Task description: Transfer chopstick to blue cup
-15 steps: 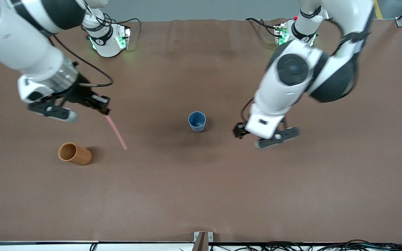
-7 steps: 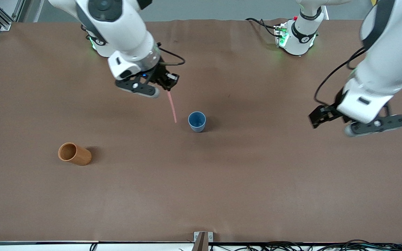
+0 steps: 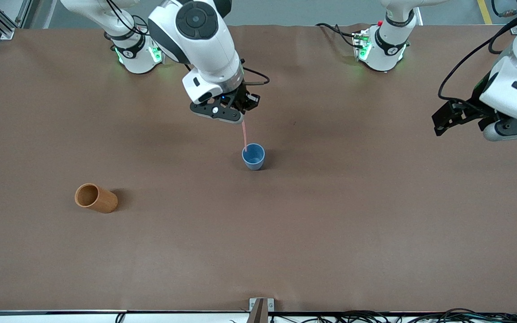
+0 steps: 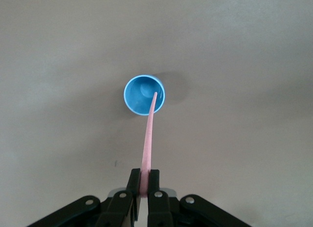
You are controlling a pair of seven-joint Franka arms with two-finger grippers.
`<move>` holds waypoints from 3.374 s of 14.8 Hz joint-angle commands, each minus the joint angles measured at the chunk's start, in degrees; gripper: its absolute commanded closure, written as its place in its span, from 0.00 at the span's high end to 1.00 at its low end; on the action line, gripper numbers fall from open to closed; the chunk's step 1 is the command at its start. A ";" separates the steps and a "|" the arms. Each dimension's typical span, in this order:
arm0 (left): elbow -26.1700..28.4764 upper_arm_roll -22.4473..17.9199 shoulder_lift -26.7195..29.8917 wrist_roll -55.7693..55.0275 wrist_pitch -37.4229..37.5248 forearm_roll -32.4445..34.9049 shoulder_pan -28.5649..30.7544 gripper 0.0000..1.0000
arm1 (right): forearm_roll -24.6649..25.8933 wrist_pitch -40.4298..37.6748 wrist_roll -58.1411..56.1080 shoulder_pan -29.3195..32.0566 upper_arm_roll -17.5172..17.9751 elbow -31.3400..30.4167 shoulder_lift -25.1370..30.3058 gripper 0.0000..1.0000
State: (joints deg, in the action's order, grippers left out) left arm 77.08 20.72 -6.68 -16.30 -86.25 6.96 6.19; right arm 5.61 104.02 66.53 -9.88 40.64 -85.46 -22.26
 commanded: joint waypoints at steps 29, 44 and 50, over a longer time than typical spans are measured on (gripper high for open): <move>14.95 -12.46 11.43 14.19 1.79 -5.12 -5.75 1.00 | 1.60 -7.69 -46.98 10.32 -23.12 -1.28 15.74 1.00; 14.07 -13.16 9.85 17.09 2.93 -4.85 -5.13 1.00 | -4.65 -14.54 -66.43 10.15 -44.77 -5.61 30.62 1.00; 12.40 -13.25 9.41 17.00 2.93 -4.85 -4.96 1.00 | -4.73 -21.40 -67.67 9.80 -45.12 4.86 22.44 1.00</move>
State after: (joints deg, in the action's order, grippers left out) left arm 91.28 7.38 3.27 -0.17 -83.75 2.22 0.80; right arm 2.22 85.14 -0.29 0.69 -3.70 -85.01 3.37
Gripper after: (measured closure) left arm 0.000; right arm 0.000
